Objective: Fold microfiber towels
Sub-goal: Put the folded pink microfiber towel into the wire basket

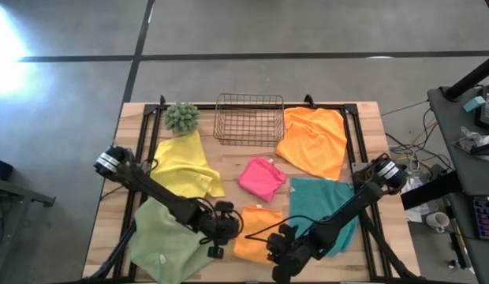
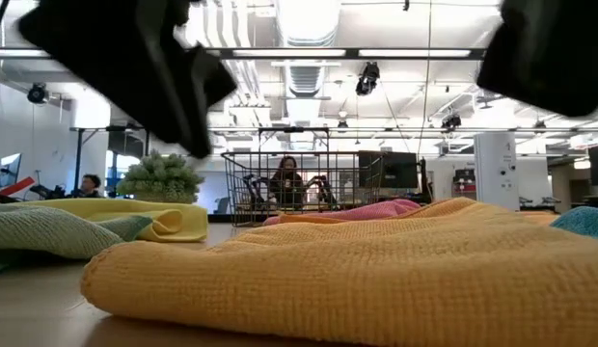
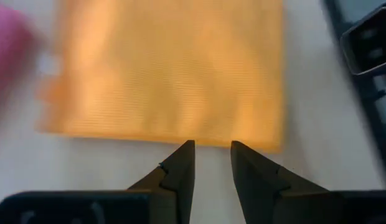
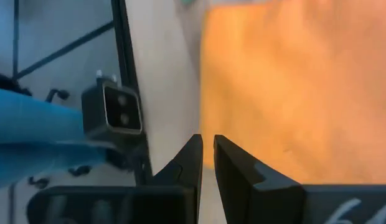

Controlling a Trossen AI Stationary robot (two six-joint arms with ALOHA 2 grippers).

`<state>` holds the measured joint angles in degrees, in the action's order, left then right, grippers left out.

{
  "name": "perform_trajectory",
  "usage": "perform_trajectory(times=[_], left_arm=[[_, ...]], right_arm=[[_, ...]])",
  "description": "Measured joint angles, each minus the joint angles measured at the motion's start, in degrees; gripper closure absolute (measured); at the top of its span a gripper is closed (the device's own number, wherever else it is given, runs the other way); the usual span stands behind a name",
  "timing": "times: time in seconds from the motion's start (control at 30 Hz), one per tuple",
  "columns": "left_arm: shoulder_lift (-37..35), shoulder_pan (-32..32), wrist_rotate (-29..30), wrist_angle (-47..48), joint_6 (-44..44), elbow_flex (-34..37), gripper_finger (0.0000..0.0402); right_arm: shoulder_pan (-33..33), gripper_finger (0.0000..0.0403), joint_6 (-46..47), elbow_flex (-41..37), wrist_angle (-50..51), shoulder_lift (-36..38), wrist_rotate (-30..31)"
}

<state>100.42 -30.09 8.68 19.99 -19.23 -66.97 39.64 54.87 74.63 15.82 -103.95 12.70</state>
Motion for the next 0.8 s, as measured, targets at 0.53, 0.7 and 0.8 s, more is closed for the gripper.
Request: perform_trajectory(times=[0.53,0.7,0.8], left_arm=[[-17.12,5.62,12.86,14.69,18.29,0.59,0.0239],[-18.17,10.76,15.46,20.59,21.4,0.91,0.0195],[-18.37,13.96,14.76,21.01,23.21,2.42,0.0186]], right_arm=[[-0.55,0.0369,-1.54,0.04,22.43,16.11,19.7],[-2.22,0.0365,3.56,0.07,32.77,21.41,20.5],[-4.17,0.0347,7.72,0.07,39.19,22.37,20.47]])
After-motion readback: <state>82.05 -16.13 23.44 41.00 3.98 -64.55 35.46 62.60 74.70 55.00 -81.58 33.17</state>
